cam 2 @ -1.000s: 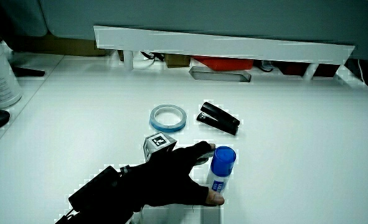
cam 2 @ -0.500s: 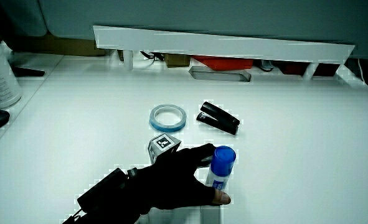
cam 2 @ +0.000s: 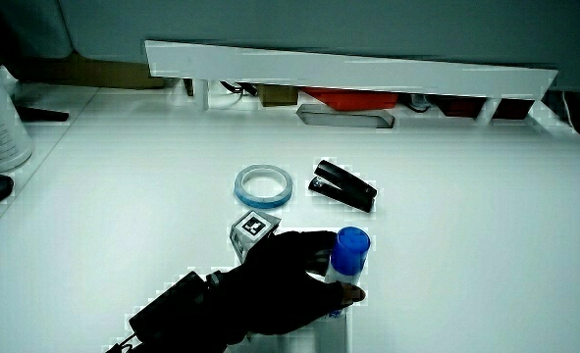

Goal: Pick glue

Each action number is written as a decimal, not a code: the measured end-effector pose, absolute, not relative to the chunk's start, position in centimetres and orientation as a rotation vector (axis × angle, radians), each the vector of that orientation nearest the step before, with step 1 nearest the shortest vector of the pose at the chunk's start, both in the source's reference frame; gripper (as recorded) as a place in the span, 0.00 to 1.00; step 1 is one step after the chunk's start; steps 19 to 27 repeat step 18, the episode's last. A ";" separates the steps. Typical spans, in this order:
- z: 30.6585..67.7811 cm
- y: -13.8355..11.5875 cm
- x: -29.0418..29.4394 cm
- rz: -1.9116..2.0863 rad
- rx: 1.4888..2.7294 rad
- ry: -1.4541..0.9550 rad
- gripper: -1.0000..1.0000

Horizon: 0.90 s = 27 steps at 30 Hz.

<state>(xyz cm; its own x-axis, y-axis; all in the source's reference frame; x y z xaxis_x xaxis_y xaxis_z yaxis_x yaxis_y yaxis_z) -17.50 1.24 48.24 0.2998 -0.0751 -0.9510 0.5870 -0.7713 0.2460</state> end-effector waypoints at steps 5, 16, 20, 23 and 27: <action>47.2 0.6 -17.6 -1.562 2.004 0.481 1.00; 44.2 -3.0 -18.4 -1.700 2.080 0.519 1.00; 44.5 -3.7 -18.9 -1.718 2.096 0.473 1.00; 44.5 -3.7 -18.9 -1.718 2.096 0.473 1.00; 44.5 -3.7 -18.9 -1.718 2.096 0.473 1.00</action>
